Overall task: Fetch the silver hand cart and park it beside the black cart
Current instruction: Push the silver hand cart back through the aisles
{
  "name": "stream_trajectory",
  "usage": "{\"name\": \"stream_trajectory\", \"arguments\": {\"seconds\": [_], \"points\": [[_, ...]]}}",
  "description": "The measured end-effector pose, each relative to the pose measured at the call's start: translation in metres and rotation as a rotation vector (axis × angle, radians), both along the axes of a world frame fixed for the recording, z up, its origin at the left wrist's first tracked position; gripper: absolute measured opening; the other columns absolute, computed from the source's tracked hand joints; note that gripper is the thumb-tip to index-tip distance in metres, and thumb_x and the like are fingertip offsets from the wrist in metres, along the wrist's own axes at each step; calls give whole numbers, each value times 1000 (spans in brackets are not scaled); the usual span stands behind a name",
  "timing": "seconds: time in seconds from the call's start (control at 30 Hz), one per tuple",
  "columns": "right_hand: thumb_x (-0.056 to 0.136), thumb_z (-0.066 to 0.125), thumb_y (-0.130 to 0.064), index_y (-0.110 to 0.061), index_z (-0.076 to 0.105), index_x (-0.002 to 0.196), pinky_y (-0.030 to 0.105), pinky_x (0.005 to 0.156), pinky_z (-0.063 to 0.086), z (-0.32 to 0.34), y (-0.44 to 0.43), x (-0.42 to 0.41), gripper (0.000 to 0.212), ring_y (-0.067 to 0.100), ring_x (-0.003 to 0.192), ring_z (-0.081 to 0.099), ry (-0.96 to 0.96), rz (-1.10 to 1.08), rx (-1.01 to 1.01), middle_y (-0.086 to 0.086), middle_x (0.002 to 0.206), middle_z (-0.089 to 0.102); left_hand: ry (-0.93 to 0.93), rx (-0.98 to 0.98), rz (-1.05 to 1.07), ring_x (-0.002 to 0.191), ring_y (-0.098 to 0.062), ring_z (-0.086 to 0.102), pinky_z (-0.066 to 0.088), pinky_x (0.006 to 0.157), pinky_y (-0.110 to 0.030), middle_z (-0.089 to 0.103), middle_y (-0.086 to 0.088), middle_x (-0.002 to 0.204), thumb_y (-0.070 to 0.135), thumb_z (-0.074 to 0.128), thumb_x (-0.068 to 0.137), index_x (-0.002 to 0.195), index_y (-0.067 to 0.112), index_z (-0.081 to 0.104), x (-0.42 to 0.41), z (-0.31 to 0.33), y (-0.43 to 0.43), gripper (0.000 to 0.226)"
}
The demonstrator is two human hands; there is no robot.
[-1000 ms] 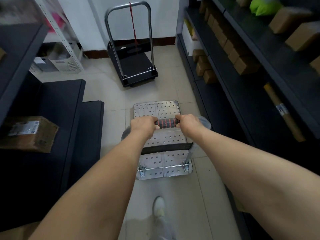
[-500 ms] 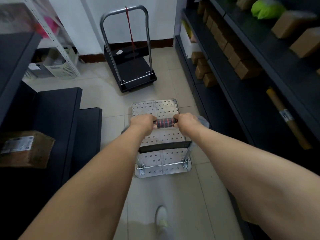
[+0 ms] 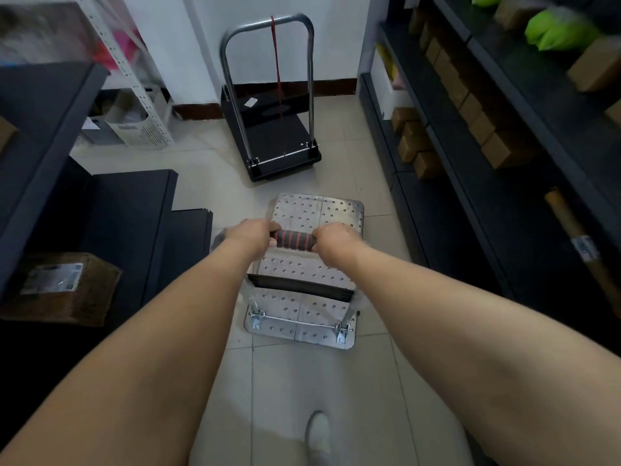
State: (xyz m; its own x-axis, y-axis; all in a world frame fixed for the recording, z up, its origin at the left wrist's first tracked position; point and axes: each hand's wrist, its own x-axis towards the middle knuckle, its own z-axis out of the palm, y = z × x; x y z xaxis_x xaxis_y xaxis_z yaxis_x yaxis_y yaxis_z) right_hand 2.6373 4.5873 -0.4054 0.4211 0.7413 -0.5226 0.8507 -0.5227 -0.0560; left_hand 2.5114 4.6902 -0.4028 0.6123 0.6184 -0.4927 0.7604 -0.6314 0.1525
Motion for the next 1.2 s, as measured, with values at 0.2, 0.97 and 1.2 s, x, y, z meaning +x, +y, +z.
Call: {"name": "stream_trajectory", "arguments": {"seconds": [0.2, 0.97, 1.2], "points": [[93, 57, -25, -19, 62, 113, 26, 57, 43, 0, 27, 2, 22, 19, 76, 57, 38, 6, -5, 1, 93, 62, 8, 49, -6, 103, -26, 51, 44, 93, -43, 55, -1, 100, 6, 43, 95, 112, 38, 56, -2, -1, 25, 38], [92, 58, -31, -12, 62, 112, 29, 81, 55, 7, 79, 70, 27, 18, 85, 62, 104, 116, -49, 5, 101, 65, -15, 3, 13, 98, -23, 56, 44, 83, -32, 63, -4, 111, 20, 48, 98, 129, 31, 53, 52, 3, 73, 34], [93, 58, -29, -15, 63, 114, 30, 81, 55, 11, 66, 117, 26, 18, 87, 62, 67, 104, -52, 3, 99, 64, -9, 113, -43, 95, -23, 60, 44, 74, -33, 62, 3, 99, 19, 46, 99, 120, 39, 54, 95, 4, 52, 30]]}}
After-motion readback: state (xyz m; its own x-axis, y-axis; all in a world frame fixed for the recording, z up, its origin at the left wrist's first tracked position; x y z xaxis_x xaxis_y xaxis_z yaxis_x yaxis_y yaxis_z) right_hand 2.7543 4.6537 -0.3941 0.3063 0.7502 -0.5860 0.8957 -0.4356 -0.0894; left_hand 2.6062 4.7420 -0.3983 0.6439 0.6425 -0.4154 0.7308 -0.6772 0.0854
